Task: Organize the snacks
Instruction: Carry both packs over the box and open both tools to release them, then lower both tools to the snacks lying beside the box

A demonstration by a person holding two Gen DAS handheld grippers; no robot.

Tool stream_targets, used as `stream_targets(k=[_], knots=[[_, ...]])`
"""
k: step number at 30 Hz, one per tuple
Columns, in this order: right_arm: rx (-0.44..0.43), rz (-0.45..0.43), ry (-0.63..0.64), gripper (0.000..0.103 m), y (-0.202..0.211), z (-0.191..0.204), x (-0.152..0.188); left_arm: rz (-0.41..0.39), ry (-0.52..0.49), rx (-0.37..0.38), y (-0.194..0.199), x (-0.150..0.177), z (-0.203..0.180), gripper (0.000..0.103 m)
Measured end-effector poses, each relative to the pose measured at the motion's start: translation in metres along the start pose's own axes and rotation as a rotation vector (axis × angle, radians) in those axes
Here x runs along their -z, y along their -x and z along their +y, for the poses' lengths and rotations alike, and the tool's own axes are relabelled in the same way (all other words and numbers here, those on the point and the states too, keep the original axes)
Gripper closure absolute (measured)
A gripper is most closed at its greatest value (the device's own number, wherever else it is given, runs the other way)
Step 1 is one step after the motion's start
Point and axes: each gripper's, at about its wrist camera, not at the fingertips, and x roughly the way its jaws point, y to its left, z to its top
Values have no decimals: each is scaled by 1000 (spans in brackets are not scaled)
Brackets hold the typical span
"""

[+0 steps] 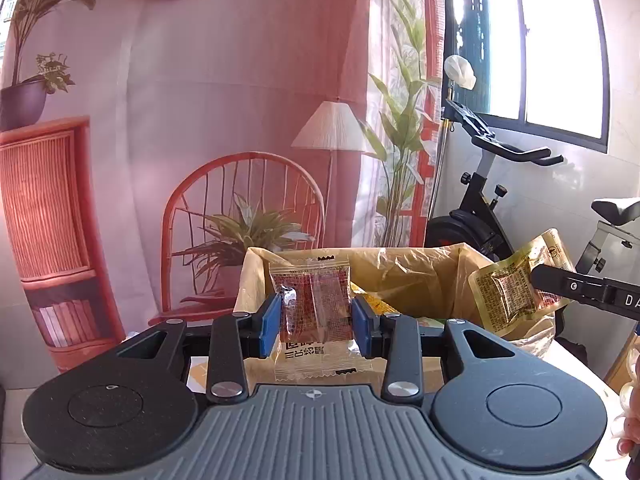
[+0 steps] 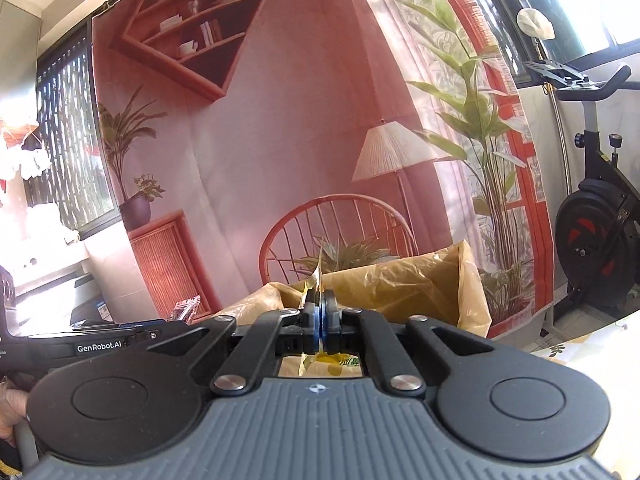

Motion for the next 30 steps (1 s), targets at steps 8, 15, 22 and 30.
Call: stream_targets(k=[8,15,22,30], knots=[[32,113,-189,100,-57,-16,1,78,12,14,-55,-9,-2,59],[79,140,-185,81,-59,-17,12,124,49,-3,-56,3,16,48],[67,120,-90,78,-29,-4,15,104,65,2,-19,11,32,48],[29,100,-5,74,8,20,34,140,100,-11,21,31,44,48]])
